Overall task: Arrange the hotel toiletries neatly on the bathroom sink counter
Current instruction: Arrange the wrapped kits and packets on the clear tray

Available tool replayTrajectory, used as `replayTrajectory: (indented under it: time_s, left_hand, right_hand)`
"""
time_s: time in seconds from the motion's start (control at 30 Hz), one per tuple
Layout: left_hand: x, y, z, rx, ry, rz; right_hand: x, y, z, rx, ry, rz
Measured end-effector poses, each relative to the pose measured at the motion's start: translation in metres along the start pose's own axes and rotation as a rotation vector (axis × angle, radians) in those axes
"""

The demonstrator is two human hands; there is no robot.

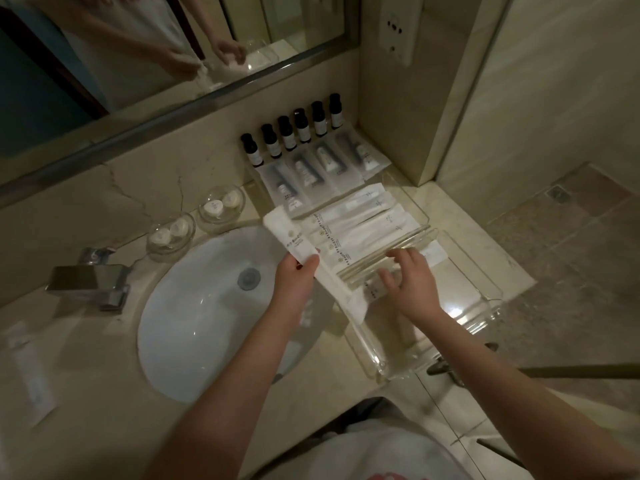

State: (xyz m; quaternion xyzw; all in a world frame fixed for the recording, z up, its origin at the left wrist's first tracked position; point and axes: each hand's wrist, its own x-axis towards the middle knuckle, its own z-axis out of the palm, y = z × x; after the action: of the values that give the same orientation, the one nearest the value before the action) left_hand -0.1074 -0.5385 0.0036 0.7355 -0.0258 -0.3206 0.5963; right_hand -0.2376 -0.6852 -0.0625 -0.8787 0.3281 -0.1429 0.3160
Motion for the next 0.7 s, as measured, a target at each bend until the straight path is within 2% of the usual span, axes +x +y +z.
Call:
replayTrajectory:
  time_s: [0.1,0.17,0.27,0.33,0.43,0.57,0.7]
  left_hand:
    - [-0.001,0.006,0.009,-0.036,0.030,0.024]
    - [-0.005,0.009,0.015,-0.035,0.012,0.044]
    - [-0.009,0.010,0.022,-0.018,-0.026,0.058]
    - [-0.009,0.013,0.022,-0.061,0.011,0.069]
    - [-0.006,0.016,0.016,-0.049,0.039,0.119]
    - [-0.003,0.003,0.019,0.213,-0.006,0.064]
    - [-0.003,-0.020,0.036,0.666,-0.188,0.043]
  right_hand:
    - [0.002,-0.029,-0.009,0.290,-0.245,-0.040]
    - [0.003,-0.040,-0.011,0.317,-0.367,-0.104]
    - [0.003,-0.037,-0.010,0.281,-0.335,-0.163]
    - [0.002,-0.027,-0.016,0.240,-0.315,-0.146]
    - [0.000,-0.008,-0.032,0.059,-0.309,-0.126]
    - [0.001,0.015,-0.047,-0.194,-0.295,-0.164]
    - [0.002,0.040,-0.061,-0.449,-0.240,-0.181]
